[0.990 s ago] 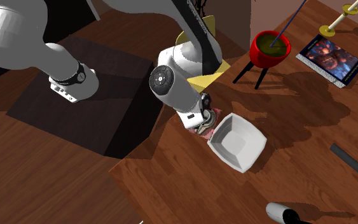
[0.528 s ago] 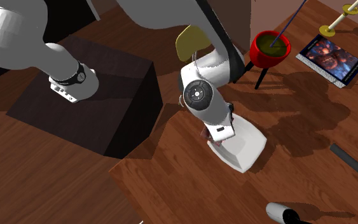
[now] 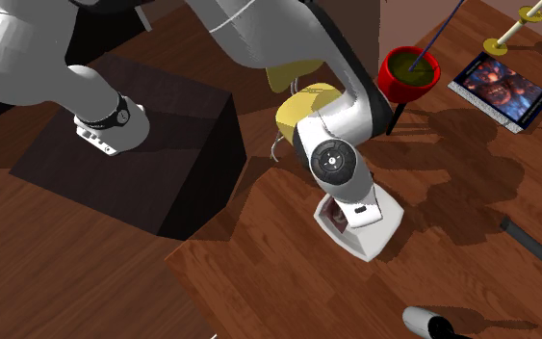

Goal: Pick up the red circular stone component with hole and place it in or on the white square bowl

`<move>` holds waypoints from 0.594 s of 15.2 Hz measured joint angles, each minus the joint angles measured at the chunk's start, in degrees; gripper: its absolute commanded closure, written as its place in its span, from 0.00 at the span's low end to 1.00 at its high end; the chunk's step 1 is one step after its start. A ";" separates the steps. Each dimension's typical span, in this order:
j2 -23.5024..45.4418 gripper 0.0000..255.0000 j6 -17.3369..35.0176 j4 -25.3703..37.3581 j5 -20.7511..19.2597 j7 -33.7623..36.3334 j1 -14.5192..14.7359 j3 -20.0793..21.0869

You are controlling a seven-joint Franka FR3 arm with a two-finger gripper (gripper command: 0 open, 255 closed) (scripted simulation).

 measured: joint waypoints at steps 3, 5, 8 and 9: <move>-0.32 0.00 16.29 -7.39 4.40 -5.45 0.20 5.92; 3.61 0.00 38.87 -7.13 -7.83 0.80 -6.00 18.73; 7.15 0.00 47.23 -3.53 -14.12 0.37 -11.34 25.60; 8.42 0.00 47.50 -2.08 -14.65 0.55 -11.38 25.59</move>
